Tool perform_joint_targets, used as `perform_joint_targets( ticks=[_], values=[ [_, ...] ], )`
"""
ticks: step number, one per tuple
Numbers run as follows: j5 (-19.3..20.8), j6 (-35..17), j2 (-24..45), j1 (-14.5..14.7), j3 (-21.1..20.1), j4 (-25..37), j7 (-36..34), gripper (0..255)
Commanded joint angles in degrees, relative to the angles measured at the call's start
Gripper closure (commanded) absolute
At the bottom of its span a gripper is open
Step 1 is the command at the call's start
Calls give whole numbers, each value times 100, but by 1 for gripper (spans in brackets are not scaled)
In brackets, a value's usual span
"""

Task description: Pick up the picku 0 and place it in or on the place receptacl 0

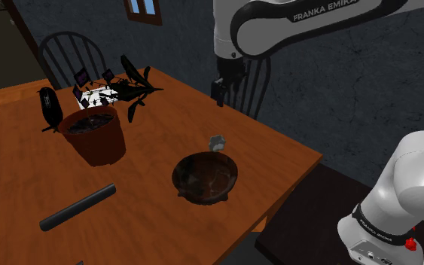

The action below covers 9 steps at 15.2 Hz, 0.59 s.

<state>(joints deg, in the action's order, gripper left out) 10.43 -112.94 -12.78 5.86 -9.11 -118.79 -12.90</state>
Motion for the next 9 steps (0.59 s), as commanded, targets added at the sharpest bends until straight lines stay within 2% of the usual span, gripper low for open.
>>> perform_joint_targets(
  ticks=[1,3,9],
  values=[
    [137,-70,451,48,-124,340,-95,0],
    [287,-100,859,108,-232,669,-189,0],
    [361,-531,999,73,-190,379,-235,0]
  ],
)
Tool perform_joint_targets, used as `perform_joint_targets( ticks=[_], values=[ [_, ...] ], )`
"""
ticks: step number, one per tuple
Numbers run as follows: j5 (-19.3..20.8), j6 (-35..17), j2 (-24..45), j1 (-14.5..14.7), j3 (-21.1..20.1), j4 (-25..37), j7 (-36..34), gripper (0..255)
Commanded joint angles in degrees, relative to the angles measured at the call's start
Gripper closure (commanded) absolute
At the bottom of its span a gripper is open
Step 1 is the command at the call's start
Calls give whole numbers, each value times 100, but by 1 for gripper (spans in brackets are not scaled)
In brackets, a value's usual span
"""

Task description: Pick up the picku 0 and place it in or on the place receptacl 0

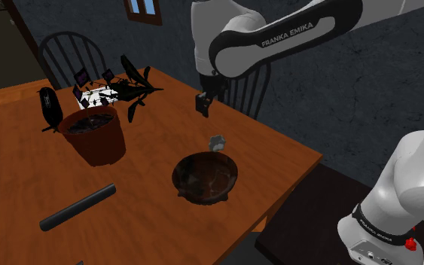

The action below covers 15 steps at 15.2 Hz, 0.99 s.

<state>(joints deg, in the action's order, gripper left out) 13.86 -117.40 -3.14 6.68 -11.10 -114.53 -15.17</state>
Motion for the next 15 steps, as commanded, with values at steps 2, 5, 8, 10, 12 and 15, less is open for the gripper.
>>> perform_joint_targets(
  ticks=[2,5,8,10,12,15],
  values=[
    [41,-197,79,-20,18,-116,-22,0],
    [41,-197,79,-20,18,-116,-22,0],
    [41,-197,79,-19,18,-116,-22,0],
    [40,-196,79,-19,18,-115,-22,0],
    [40,-196,79,-19,18,-115,-22,255],
    [40,-196,79,-19,18,-115,-22,255]
  ],
)
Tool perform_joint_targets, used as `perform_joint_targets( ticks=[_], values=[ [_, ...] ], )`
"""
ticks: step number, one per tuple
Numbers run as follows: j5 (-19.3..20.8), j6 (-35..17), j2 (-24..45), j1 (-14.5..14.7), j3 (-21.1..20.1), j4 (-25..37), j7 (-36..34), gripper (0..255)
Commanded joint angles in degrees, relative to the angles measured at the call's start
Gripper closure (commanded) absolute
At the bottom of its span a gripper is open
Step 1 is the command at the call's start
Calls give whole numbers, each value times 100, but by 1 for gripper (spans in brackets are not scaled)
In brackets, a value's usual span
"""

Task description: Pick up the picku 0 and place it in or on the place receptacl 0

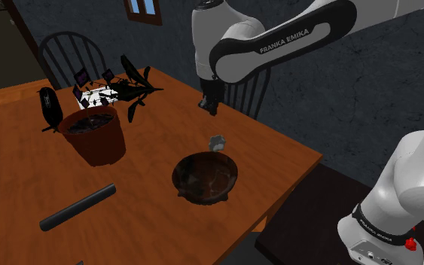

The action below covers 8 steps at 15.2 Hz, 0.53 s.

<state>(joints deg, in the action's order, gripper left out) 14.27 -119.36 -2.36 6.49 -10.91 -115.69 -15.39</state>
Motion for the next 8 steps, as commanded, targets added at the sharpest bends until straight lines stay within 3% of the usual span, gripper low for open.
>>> perform_joint_targets(
  ticks=[1,5,6,8],
  values=[
    [0,0,0,0,0,0,0,255],
    [0,0,0,0,0,0,0,255],
    [0,0,0,0,0,0,0,0],
    [-205,-110,-283,15,-62,-435,-1421,0]
  ],
)
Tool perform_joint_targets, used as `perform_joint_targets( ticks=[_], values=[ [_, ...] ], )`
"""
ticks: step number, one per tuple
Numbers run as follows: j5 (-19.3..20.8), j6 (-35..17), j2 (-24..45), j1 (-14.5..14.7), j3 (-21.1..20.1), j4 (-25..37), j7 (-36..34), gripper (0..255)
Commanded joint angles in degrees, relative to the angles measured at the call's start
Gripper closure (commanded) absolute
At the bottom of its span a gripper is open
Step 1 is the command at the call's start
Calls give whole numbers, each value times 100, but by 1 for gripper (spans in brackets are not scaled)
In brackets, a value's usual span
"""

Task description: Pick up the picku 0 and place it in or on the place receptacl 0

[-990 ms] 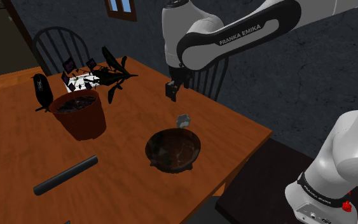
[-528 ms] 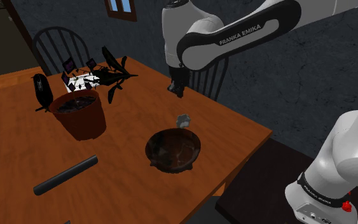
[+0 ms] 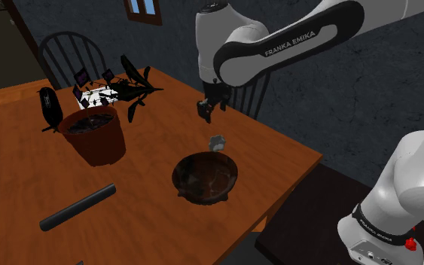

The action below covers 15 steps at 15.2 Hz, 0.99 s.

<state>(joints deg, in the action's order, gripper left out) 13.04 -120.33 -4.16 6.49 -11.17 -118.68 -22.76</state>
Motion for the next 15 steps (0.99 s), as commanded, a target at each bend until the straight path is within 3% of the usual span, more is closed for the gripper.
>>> perform_joint_targets(
  ticks=[1,5,15],
  values=[
    [-188,-74,-223,23,-90,-327,-1410,0],
    [-567,-360,-496,39,-411,-849,-4219,0],
    [-410,-927,-186,-15,-409,-1122,-4324,0]
  ],
)
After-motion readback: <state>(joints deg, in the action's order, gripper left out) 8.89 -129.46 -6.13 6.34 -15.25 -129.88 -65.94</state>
